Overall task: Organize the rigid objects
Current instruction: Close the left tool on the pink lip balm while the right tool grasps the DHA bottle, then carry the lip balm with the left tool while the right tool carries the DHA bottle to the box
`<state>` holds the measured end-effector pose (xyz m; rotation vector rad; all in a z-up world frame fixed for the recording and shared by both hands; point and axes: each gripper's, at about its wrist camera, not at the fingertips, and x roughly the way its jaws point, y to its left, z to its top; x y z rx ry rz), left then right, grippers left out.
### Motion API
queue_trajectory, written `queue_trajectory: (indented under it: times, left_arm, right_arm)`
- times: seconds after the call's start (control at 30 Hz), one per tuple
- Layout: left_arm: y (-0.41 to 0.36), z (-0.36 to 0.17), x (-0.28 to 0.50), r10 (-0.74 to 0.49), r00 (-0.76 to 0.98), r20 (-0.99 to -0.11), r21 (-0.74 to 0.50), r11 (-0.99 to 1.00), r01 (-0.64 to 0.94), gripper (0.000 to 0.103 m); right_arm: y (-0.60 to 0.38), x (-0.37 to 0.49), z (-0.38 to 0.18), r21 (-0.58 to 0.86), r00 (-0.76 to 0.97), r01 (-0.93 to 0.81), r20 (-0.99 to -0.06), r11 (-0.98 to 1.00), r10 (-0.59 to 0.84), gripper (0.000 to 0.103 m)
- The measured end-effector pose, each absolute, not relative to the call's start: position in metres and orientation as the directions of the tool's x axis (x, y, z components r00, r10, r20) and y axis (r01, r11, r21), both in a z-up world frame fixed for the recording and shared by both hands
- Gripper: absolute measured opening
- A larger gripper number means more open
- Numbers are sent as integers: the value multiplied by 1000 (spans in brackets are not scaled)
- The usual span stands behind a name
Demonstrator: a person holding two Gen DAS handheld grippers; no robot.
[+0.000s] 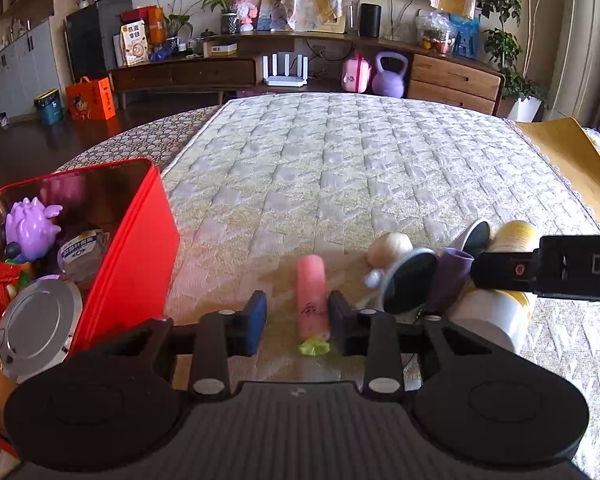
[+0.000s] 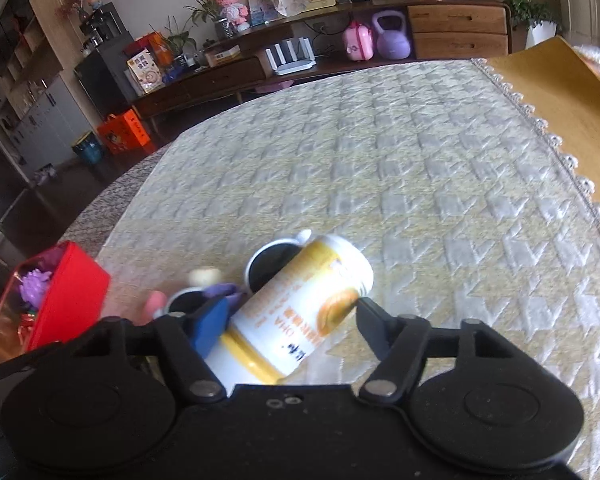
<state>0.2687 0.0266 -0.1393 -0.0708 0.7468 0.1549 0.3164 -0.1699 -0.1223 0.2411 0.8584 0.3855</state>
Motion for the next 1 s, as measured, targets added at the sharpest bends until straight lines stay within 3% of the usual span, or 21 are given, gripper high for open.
queue_trajectory:
  times: [0.2, 0.4, 1.0]
  left_arm:
    - [27, -139, 271, 103, 728, -678, -5, 989, -145, 16]
    - [30, -139, 270, 91, 726, -682, -16, 990, -139, 15]
    - [38, -100, 215, 12, 731, -682, -113, 986, -122, 15]
  right_arm:
    - [-171, 322, -130, 413, 569, -207, -687, 887, 452, 60]
    - [-178, 313, -129, 426, 574, -205, -677, 881, 461, 51]
    - [-191, 242, -89, 417, 575, -265, -656, 869, 490, 49]
